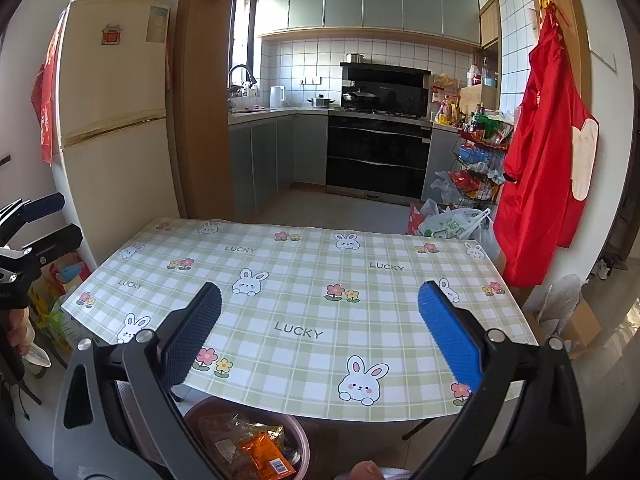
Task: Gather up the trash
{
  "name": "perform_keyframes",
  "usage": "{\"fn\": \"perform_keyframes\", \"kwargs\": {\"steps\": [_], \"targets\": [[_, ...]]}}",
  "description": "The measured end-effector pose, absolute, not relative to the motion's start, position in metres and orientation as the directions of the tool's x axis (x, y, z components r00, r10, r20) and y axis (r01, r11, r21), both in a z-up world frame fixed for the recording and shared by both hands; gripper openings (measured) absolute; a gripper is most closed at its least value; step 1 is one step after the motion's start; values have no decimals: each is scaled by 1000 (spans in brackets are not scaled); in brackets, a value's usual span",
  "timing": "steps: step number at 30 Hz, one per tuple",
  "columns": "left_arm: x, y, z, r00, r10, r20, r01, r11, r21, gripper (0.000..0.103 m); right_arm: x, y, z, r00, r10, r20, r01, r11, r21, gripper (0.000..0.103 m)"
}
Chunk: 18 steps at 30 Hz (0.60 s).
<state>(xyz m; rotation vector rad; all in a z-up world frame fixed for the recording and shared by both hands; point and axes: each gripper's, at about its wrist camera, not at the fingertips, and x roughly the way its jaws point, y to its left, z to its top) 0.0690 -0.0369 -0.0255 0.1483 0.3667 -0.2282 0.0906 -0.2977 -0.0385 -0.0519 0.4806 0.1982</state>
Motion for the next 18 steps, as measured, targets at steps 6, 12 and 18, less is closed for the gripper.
{"fn": "perform_keyframes", "kwargs": {"steps": [6, 12, 18], "targets": [[68, -37, -26, 908, -199, -368, 251, 963, 100, 97, 90, -298, -39, 868, 178, -465, -201, 980, -1, 97], [68, -38, -26, 908, -199, -368, 252, 962, 101, 97, 91, -300, -40, 866, 178, -468, -199, 980, 6, 97], [68, -38, -26, 908, -201, -368, 255, 961, 104, 97, 91, -301, -41, 866, 178, -467, -198, 980, 6, 97]]}}
